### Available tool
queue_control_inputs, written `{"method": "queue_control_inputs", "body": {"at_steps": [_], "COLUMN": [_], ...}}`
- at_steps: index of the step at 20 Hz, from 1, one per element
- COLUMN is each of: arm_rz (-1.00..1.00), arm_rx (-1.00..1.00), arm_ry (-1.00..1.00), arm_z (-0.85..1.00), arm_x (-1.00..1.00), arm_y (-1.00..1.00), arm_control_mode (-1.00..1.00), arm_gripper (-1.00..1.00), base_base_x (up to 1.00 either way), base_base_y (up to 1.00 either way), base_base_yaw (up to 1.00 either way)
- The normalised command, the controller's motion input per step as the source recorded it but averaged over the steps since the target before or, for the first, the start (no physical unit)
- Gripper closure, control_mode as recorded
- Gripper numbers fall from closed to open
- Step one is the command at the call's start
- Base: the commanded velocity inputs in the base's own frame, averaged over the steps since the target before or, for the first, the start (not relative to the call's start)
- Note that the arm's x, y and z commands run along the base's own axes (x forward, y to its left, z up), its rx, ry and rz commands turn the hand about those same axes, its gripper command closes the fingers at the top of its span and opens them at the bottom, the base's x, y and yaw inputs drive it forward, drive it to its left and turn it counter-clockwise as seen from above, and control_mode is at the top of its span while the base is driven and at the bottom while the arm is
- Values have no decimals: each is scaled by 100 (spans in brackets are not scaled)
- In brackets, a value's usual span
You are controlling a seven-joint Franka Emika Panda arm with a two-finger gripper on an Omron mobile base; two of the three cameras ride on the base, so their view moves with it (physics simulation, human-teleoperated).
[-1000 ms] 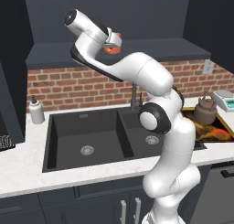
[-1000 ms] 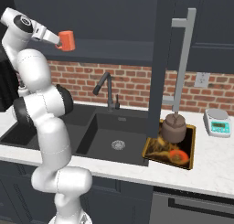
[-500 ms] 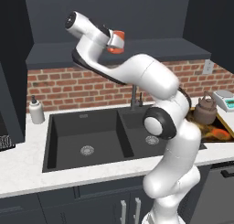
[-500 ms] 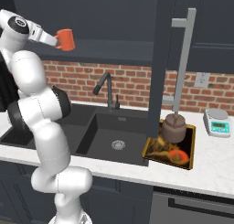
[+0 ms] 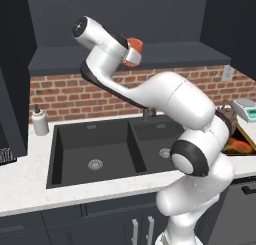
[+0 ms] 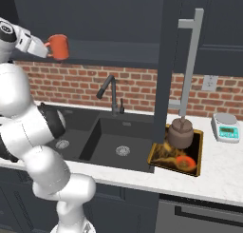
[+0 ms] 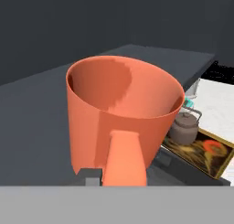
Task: Pick the kettle from the counter and place it on the tray. Then pick the mug from the cabinet and place it on the tray. Then close the cabinet doors.
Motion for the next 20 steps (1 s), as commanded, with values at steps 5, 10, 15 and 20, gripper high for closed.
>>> {"method": "queue_control_inputs", "body": {"at_steps": [5, 10, 15, 20], "arm_rz": [0, -2, -7, -8], "arm_rx": [11, 6, 0, 0], "arm_ry": [1, 2, 3, 15], "arm_z": [1, 0, -2, -6], "arm_x": [-77, -84, -86, -74], "arm_y": [-12, -31, -44, -48], "arm_control_mode": [-100, -100, -100, -100], "arm_gripper": [100, 100, 100, 100], "base_base_x": [0, 0, 0, 0], "base_base_y": [0, 0, 0, 0], "base_base_yaw": [0, 0, 0, 0]}}
